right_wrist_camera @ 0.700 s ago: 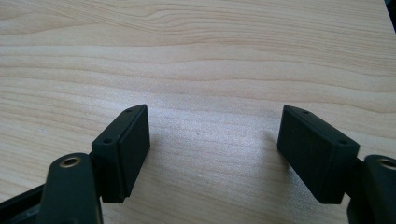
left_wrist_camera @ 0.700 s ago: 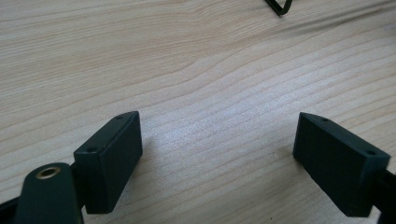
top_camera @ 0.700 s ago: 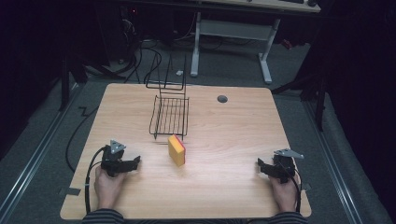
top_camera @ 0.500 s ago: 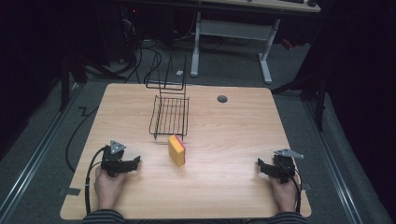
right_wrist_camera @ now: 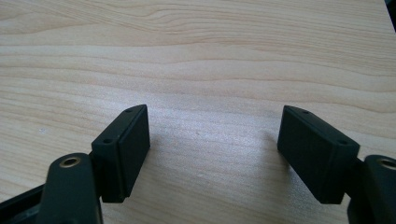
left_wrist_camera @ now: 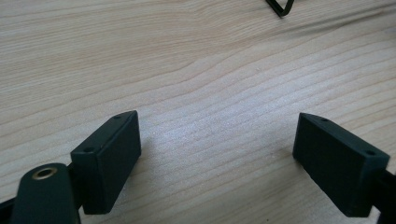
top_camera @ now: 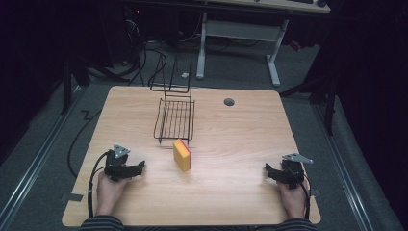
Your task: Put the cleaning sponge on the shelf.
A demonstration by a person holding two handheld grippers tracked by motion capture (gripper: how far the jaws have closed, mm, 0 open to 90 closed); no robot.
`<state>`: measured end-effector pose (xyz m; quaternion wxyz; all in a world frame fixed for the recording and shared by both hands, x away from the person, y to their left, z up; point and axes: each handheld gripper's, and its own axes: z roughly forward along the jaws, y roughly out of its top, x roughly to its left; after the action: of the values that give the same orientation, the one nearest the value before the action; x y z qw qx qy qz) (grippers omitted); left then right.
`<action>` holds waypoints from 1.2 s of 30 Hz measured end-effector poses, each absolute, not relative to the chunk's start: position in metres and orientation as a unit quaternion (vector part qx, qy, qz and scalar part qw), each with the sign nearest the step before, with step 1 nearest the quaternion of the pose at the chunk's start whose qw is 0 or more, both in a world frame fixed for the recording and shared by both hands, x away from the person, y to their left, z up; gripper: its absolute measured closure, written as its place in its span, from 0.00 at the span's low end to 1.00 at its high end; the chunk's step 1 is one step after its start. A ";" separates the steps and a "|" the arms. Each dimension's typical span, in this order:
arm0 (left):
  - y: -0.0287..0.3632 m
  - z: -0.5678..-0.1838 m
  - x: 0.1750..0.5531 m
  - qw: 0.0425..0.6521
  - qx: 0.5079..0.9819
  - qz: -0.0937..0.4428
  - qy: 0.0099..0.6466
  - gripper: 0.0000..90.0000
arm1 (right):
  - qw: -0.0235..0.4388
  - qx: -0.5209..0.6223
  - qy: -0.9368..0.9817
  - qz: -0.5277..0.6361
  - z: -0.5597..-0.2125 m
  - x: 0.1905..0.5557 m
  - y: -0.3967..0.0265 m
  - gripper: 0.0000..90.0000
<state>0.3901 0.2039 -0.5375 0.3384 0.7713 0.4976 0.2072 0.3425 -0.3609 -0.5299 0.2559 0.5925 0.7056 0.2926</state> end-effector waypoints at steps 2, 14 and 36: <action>0.204 -0.537 0.391 0.338 0.772 0.207 0.497 0.17 | 0.256 0.593 0.706 0.293 -0.530 0.343 -0.361 0.28; 0.206 -0.536 0.391 0.361 0.767 0.183 0.497 0.17 | 0.256 0.593 0.705 0.293 -0.530 0.343 -0.361 0.28; 0.209 -0.505 0.379 0.427 0.747 0.184 0.476 0.20 | 0.256 0.593 0.705 0.293 -0.530 0.343 -0.361 0.28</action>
<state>0.3794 0.2090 -0.5054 0.4271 0.7465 0.4758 0.1842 0.3425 -0.3609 -0.5299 0.2558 0.5927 0.7055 0.2927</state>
